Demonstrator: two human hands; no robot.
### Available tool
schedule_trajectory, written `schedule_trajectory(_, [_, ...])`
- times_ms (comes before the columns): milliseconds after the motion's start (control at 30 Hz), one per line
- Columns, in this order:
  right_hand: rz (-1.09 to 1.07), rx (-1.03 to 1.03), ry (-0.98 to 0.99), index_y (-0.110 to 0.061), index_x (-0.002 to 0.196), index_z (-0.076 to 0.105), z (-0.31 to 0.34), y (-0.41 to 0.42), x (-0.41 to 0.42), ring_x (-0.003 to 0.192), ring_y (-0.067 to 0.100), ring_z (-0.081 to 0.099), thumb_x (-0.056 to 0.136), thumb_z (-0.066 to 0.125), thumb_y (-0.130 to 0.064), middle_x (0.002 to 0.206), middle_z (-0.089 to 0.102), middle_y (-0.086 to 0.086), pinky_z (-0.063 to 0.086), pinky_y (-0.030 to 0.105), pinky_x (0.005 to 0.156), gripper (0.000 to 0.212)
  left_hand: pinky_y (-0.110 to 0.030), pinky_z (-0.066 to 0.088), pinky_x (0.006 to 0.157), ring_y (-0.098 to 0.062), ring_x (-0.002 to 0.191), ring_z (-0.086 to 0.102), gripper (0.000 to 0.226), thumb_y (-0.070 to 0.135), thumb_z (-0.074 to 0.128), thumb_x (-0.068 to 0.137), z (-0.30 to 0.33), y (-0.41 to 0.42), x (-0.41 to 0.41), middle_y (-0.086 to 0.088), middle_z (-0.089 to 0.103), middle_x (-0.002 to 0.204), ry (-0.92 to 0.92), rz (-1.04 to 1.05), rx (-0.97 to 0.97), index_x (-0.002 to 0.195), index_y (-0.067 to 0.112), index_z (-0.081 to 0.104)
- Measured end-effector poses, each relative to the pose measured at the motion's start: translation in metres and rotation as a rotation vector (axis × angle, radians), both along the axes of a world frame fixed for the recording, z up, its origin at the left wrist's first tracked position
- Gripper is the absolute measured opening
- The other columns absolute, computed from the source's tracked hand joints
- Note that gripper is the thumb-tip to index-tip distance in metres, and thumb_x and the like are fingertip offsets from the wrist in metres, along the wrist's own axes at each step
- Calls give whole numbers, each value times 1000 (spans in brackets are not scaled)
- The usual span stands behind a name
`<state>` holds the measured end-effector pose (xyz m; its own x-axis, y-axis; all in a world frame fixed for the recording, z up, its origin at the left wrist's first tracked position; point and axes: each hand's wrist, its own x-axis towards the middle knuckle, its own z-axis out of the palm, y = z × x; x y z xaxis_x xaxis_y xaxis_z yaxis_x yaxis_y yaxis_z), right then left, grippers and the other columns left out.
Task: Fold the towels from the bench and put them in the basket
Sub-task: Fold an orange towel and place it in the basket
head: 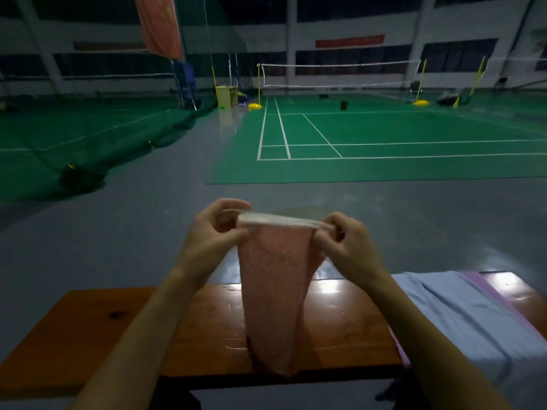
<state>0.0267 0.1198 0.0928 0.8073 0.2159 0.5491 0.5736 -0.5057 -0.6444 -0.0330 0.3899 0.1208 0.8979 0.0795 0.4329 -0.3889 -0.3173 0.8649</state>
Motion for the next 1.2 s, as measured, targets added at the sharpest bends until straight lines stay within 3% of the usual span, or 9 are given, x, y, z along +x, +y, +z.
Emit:
schedule_trajectory(100, [118,197,255,-15,96,68,18,-1,-10,78,17,64,105,58,-28,87,67,7,56,34,72,20,-36,64,83,-29,104,75,31,6,77,90,3,-11,-12,-14,78,112,175,-79,-399,121,4,72])
schedule_trajectory(233, [146,270,345,-18,113,71,19,-9,-23,93,21,74,105,60,-25,103,74,5,65,39,76,15,-35,64,75,-29,94,77,25,20,80,88,3,-15,-18,-12,79,98,166,5,-249,108,4,75])
schedule_trajectory(433, [191,323,404,-17,114,75,31,-21,-48,80,27,77,100,66,-30,95,77,8,65,41,62,21,-32,61,65,-25,86,76,27,29,71,95,10,-16,-30,-6,77,93,177,-63,-149,109,7,71])
schedule_trajectory(633, [118,280,346,-13,103,77,21,-27,-44,71,17,76,94,74,-32,84,77,2,59,27,54,21,-37,63,58,-24,85,77,29,30,77,89,2,-17,-29,-3,78,93,159,-17,-91,106,7,71])
schedule_trajectory(767, [-31,124,255,-19,86,76,-48,-15,-13,77,5,74,90,78,-49,87,78,-8,59,26,66,30,-33,54,41,-20,67,74,24,31,82,89,-52,-22,-10,-1,77,81,147,148,61,95,10,73])
schedule_trajectory(833, [-59,92,297,-21,83,71,-89,-7,3,83,5,73,90,74,-50,91,77,-9,58,31,69,30,-36,57,43,-20,68,75,21,29,81,90,-87,-22,5,-3,77,81,224,194,27,93,10,71])
schedule_trajectory(900, [-67,30,323,-26,82,61,-119,1,15,78,2,65,92,71,-26,84,69,-12,49,25,68,14,-40,61,49,-23,77,76,16,24,78,94,-121,-23,21,-6,76,86,295,242,-43,94,11,70])
schedule_trajectory(967, [-58,-65,353,-28,79,50,-138,12,23,69,1,53,90,66,-9,75,56,-12,37,16,61,28,-40,63,55,-25,83,74,9,19,71,100,-153,-24,36,-8,73,90,324,304,-59,95,13,68])
schedule_trajectory(1200, [-73,-89,469,-20,88,55,-182,23,67,74,6,56,89,61,-4,82,61,-7,42,22,66,17,-26,52,74,-2,87,64,8,11,62,103,-211,-18,76,8,69,92,330,372,122,99,16,66])
